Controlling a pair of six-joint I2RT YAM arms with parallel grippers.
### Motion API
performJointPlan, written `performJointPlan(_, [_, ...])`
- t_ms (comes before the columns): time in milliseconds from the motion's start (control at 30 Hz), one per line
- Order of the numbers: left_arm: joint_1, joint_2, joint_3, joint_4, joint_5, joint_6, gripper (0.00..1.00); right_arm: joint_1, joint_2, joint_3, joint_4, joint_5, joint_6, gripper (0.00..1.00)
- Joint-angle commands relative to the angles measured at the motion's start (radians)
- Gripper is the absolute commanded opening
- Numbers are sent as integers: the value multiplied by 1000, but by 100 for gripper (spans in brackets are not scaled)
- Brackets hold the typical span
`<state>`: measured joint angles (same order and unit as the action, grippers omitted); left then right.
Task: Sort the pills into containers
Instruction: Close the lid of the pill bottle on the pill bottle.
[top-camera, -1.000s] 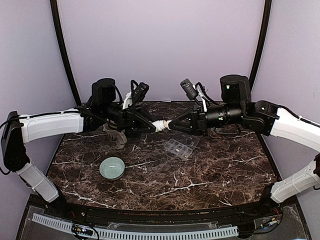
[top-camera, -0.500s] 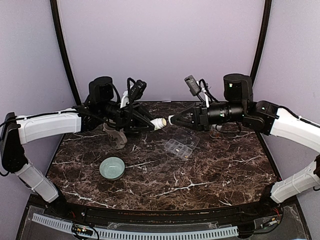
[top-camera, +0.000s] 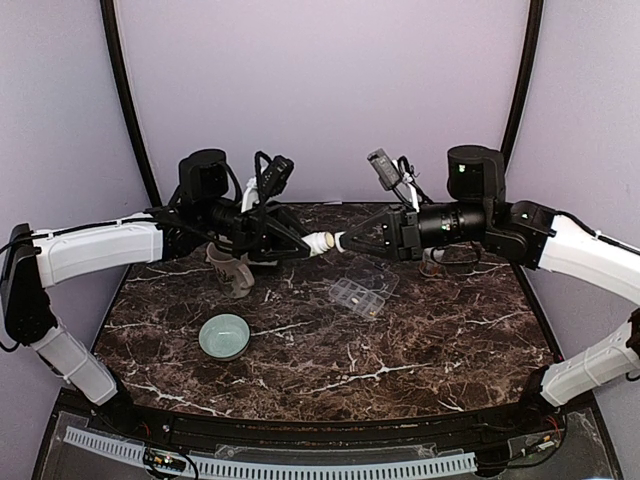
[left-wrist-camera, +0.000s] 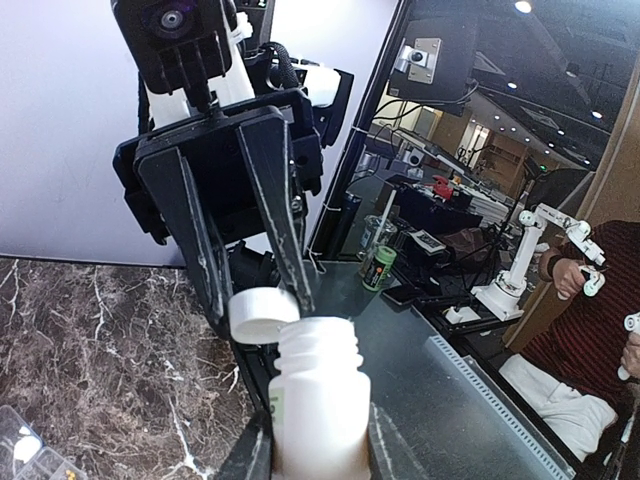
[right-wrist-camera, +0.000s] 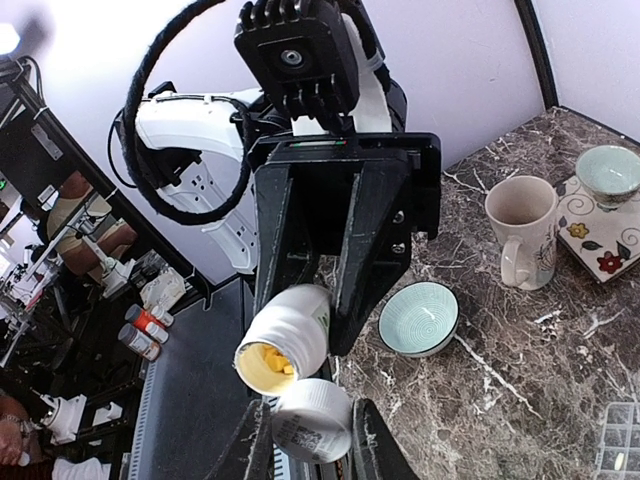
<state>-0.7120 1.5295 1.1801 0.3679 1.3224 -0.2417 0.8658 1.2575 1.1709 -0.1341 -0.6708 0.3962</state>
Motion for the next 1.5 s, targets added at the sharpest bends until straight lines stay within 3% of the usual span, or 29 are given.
performJointPlan(0, [-4,10,36,-22,10,25,0,10,20,35,28,-26,5,11])
performJointPlan(867, [-5,17,59,-89,-5,72,0,45,54,78,9,-25,0,12])
performJointPlan(1467, [-5,20,75,-74,-16,59,0,107,82,112,-109,59,-85,12])
